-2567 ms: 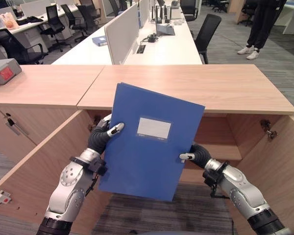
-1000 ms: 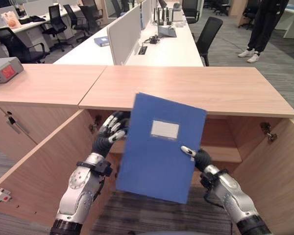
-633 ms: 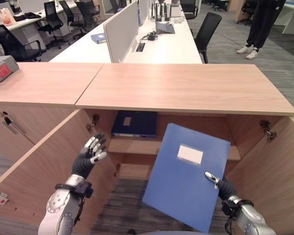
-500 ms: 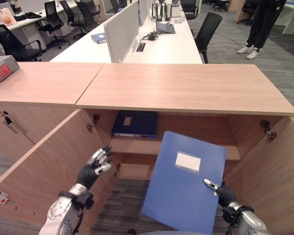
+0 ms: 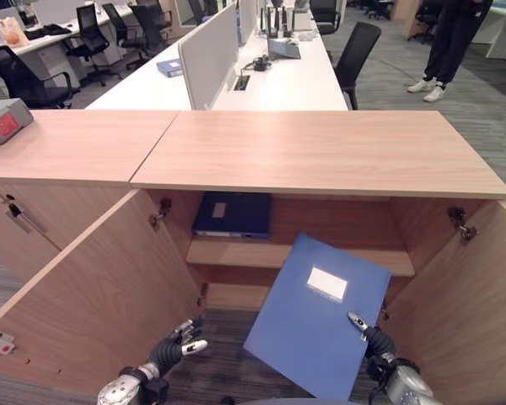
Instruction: Put the empty folder in the office cabinet
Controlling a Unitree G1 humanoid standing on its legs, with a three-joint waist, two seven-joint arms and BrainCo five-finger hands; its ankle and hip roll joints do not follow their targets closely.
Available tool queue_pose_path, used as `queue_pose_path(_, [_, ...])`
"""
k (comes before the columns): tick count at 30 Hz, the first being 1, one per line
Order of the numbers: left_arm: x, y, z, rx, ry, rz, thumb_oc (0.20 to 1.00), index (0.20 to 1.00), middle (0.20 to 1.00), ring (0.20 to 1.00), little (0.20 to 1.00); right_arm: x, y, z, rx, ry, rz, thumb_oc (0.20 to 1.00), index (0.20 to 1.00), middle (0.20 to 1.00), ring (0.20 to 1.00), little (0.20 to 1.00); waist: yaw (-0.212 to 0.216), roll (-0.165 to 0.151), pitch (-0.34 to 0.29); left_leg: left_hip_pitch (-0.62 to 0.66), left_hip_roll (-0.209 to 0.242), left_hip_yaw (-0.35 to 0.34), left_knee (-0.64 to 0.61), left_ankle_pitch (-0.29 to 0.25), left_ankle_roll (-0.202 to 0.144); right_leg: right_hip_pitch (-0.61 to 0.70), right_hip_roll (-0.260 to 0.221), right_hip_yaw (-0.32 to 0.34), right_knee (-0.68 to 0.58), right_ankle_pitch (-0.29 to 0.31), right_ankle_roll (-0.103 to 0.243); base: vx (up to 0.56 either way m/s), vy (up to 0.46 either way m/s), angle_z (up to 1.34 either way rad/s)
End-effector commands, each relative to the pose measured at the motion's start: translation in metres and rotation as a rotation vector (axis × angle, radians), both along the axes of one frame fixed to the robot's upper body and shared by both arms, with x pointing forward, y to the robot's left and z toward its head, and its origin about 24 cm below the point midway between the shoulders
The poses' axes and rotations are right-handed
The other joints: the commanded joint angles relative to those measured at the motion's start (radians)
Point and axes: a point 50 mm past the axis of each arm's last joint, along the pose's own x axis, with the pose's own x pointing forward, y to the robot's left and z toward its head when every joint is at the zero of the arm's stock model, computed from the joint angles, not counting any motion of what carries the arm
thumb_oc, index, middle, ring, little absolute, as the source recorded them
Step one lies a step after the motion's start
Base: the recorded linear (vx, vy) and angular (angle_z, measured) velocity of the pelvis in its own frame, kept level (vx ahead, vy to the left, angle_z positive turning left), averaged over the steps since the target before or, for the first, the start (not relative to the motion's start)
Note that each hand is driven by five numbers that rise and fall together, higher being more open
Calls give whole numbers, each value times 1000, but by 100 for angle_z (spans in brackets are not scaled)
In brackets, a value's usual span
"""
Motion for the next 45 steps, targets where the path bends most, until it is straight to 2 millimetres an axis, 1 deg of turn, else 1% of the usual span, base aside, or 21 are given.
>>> queue_pose_path(1, [23,0,3,80,-69,-25,1000,1000,1000,1000,1000,60,-1,35,92,-256,-216,200,200,200,200,200,10,-27,48,16,-42,34,13,-115,31,23,-51,-1,61,-122,56,0,0,0])
queue_pose_path(4, [22,-2,-3,98,-43,-18,1000,1000,1000,1000,1000,67,-2,37,129,-268,-298,200,200,200,200,200,17,-26,53,11,-45,30,13,-115,32,19,-52,-5,63,-123,57,0,0,0])
queue_pose_path(6, [19,-6,-10,98,-13,-3,1000,1000,1000,1000,1000,82,-2,43,197,-295,-401,200,200,200,200,200,34,-26,61,0,-50,25,13,-114,35,15,-55,-10,59,-120,60,-14,32,3])
queue_pose_path(7, [20,-6,-10,98,-13,-3,1000,1000,1000,1000,1000,82,-2,44,197,-295,-401,200,200,200,200,200,34,-26,61,0,-51,25,13,-114,35,15,-55,-10,59,-120,60,-18,34,4])
queue_pose_path(9, [19,-9,-14,112,3,-11,1000,1000,1000,1000,1000,94,-5,49,253,-314,-503,200,200,200,200,200,51,-26,70,-13,-54,19,13,-113,38,9,-57,-16,60,-121,64,-13,41,2])
queue_pose_path(12, [18,-8,-16,115,16,3,1000,1000,1000,1000,1000,99,-11,50,292,-310,-600,200,200,200,200,200,70,-28,74,-21,-60,12,13,-115,41,6,-61,-23,62,-120,68,-2,42,4])
queue_pose_path(19, [13,-2,-21,148,49,17,1000,1000,1000,1000,1000,113,-17,61,338,-341,-691,200,200,200,200,200,99,-35,81,-19,-68,7,13,-128,55,-8,-74,-21,99,-127,79,7,47,6])
queue_pose_path(23, [14,6,-20,166,56,35,1000,1000,1000,1000,1000,124,-17,70,352,-360,-697,200,200,200,200,200,117,-31,103,-16,-64,18,27,-135,74,-73,-86,-9,215,-130,97,-33,72,-4])
queue_pose_path(26, [16,11,-18,170,46,67,1000,1000,1000,1000,1000,131,-11,75,363,-373,-668,200,200,200,200,200,119,-9,129,-10,-43,39,37,-144,88,-202,-104,-9,437,-85,151,-53,100,-25])
queue_pose_path(28, [13,18,-19,188,56,91,1000,1000,1000,1000,1000,128,-11,71,359,-358,-662,200,200,200,200,200,109,12,136,12,-16,42,31,-148,85,-284,-102,-3,558,-51,151,60,8,-38])
queue_pose_path(30, [11,20,-20,188,64,108,1000,1000,1000,1000,1000,127,-9,70,366,-349,-666,200,200,200,200,200,104,5,133,44,-18,48,22,-172,74,-294,-144,-27,480,-45,151,241,-87,-11])
queue_pose_path(31, [9,21,-21,189,74,116,1000,1000,1000,1000,1000,129,-9,72,359,-355,-659,200,200,200,200,200,97,-4,138,70,-26,45,15,-193,59,-288,-185,-52,359,-45,148,401,-216,7])
queue_pose_path(32, [6,22,-24,184,93,124,1000,1000,1000,1000,1000,127,-10,71,359,-358,-659,200,200,200,200,200,80,-4,140,97,-16,32,13,-212,38,-286,-207,-63,214,6,146,407,-256,18])
queue_pose_path(34, [5,23,-25,188,101,133,1000,1000,1000,1000,1000,125,-11,69,358,-354,-670,200,200,200,200,200,64,-7,137,123,0,23,13,-227,18,-304,-229,-49,146,63,151,273,-216,8])
queue_pose_path(35, [5,23,-25,188,101,133,1000,1000,1000,1000,1000,125,-11,69,358,-354,-670,200,200,200,200,200,64,-7,137,123,0,23,13,-227,18,-304,-229,-49,146,63,151,192,-157,2])
queue_pose_path(36, [4,23,-27,191,107,132,1000,1000,1000,1000,1000,122,-14,67,357,-348,-681,200,200,200,200,200,54,-7,131,137,10,18,13,-237,9,-311,-235,-34,122,97,151,177,-127,9])
queue_pose_path(39, [0,23,-30,197,125,129,1000,1000,1000,1000,1000,115,-20,61,353,-334,-704,200,200,200,200,200,32,-13,109,164,16,7,13,-257,-11,-302,-231,-7,91,120,151,292,-197,36])
queue_pose_path(41, [-6,23,-33,201,147,123,1000,1000,1000,1000,1000,107,-26,55,331,-312,-705,200,200,200,200,200,17,-6,89,171,36,2,13,-260,-25,-292,-222,-12,82,119,151,256,-179,46])
queue_pose_path(42, [-11,22,-37,201,175,132,1000,1000,1000,1000,1000,101,-30,51,318,-305,-711,200,200,200,200,200,4,4,80,179,66,-3,13,-251,-42,-290,-205,-10,89,105,151,244,-321,17])
queue_pose_path(43, [-16,19,-41,198,205,138,1000,1000,1000,1000,1000,94,-35,49,302,-303,-709,200,200,200,200,200,-15,30,68,158,124,-19,18,-203,-64,-277,-161,-25,99,55,134,280,-382,11])
queue_pose_path(45, [-18,18,-44,204,227,129,1000,1000,1000,1000,1000,92,-37,48,290,-306,-704,200,200,200,200,200,-18,47,63,125,161,-36,68,-132,-85,-256,-121,-37,90,19,106,178,-293,10])
